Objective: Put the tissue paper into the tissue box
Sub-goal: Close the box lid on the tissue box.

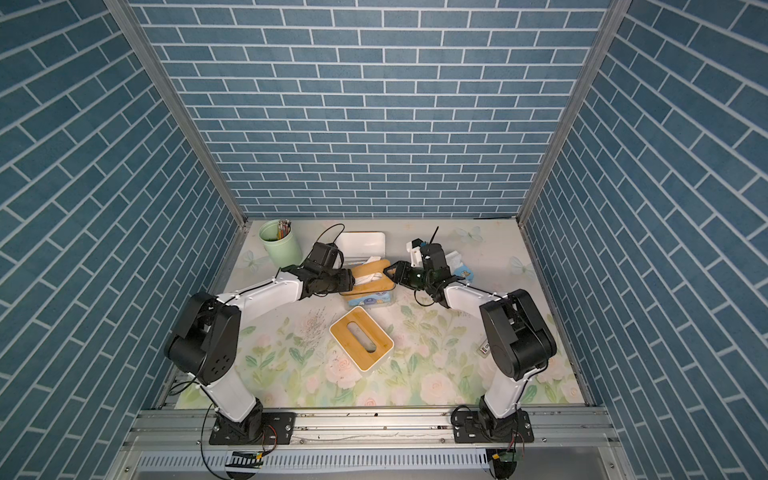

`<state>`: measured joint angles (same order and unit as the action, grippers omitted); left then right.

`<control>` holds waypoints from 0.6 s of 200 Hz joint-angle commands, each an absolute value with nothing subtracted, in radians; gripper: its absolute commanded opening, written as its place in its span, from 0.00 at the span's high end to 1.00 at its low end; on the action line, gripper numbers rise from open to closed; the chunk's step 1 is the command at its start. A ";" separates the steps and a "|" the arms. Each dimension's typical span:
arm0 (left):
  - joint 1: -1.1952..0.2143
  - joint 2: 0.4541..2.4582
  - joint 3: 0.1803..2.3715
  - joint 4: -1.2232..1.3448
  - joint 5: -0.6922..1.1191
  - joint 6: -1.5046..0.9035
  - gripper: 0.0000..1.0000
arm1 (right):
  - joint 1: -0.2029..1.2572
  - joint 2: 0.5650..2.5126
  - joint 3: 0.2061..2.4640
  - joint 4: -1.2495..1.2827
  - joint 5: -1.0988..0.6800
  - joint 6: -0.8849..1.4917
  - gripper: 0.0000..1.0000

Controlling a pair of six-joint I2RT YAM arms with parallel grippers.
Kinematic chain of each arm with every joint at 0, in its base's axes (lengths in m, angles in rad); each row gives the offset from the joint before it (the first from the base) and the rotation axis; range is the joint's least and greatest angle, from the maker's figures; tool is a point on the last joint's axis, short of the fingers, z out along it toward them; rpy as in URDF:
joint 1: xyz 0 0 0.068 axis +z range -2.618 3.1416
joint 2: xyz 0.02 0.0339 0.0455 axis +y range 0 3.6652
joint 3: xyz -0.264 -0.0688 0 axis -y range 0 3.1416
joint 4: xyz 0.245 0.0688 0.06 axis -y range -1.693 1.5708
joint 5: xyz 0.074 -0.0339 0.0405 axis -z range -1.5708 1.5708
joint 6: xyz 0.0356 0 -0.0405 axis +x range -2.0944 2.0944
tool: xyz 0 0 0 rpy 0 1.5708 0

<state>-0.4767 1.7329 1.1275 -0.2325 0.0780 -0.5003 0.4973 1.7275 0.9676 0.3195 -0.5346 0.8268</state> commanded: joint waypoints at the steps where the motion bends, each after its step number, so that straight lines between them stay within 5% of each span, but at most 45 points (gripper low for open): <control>1: -0.498 1.736 1.149 -0.214 -0.004 -0.514 0.40 | 0.563 1.675 0.951 0.315 -0.654 0.877 0.48; 120: -0.498 1.739 1.153 -0.224 -0.002 -0.502 0.41 | 0.491 1.712 1.037 0.029 -0.598 0.589 0.31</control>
<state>-0.4953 1.7317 1.1294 -0.2211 0.0448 -0.4999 0.4896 1.7115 0.9958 0.1162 -0.5587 0.6746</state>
